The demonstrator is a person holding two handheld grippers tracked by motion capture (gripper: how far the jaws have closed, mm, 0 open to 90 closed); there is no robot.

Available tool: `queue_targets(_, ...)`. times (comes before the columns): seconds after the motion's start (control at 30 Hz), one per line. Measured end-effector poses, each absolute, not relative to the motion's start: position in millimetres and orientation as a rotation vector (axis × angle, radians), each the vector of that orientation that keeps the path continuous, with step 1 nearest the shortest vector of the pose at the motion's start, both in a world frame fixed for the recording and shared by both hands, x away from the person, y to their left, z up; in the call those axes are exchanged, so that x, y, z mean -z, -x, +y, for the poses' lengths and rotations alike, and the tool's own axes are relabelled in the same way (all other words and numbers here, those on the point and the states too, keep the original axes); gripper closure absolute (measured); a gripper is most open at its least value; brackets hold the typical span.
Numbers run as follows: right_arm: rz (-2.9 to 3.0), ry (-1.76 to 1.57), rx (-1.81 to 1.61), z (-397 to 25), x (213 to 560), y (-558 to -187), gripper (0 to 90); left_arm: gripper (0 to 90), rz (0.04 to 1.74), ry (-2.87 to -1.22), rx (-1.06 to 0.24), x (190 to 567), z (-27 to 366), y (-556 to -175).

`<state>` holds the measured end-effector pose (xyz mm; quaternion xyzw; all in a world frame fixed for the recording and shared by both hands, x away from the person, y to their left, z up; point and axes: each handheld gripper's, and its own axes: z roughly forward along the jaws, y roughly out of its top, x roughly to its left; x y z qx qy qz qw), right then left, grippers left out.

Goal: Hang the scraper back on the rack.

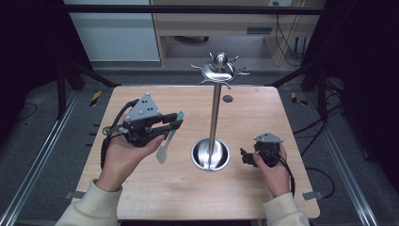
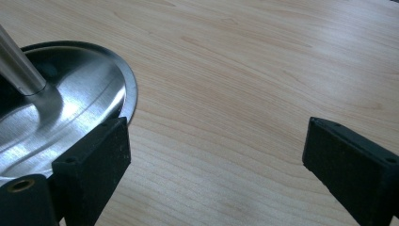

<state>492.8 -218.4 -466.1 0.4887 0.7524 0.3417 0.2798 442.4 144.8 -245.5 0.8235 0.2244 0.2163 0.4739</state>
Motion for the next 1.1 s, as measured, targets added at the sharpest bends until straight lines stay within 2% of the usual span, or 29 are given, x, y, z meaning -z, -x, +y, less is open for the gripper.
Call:
queue_targets(0.7,2.016,-1.316,-0.916,-219.5,465.7,-492.9,8.5,74.1,0.559,-1.890,-0.551,199.6,125.6,-450.0)
queue_targets(1.1,2.018,-1.317,-0.913,-219.4,465.9,-493.0,8.5,74.0,0.537,-1.896,-0.570,187.7,119.4,-450.9)
